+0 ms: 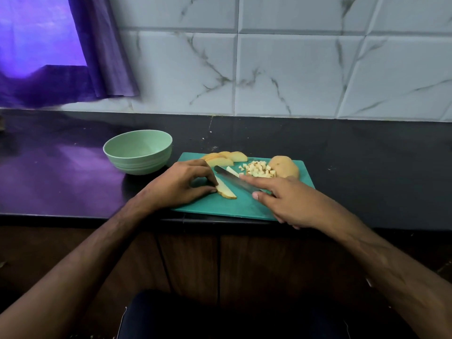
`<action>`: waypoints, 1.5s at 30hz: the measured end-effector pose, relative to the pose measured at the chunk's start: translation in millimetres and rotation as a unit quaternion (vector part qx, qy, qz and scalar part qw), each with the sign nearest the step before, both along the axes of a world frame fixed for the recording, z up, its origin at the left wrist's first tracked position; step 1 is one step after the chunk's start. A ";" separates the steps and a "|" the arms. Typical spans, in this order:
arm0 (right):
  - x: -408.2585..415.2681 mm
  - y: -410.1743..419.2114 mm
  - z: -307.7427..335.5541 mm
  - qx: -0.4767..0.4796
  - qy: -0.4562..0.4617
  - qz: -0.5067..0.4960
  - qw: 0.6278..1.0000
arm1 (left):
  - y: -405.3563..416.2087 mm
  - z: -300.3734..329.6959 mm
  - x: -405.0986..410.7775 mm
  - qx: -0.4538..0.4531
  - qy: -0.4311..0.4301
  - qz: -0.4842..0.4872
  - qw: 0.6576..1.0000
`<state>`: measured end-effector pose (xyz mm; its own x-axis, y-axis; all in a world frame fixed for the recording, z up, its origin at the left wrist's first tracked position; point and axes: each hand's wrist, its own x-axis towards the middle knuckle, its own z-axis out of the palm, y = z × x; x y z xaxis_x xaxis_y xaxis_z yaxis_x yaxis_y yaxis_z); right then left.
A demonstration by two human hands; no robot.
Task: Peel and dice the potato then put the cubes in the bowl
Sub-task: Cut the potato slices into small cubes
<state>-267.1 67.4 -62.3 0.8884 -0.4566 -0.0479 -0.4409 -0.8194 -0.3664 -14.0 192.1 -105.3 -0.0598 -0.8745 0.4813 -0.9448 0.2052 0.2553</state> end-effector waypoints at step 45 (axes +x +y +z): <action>-22.4 54.2 -16.2 -0.161 0.066 -0.034 0.984 | -3.4 -8.7 -13.3 -0.029 0.026 0.067 0.997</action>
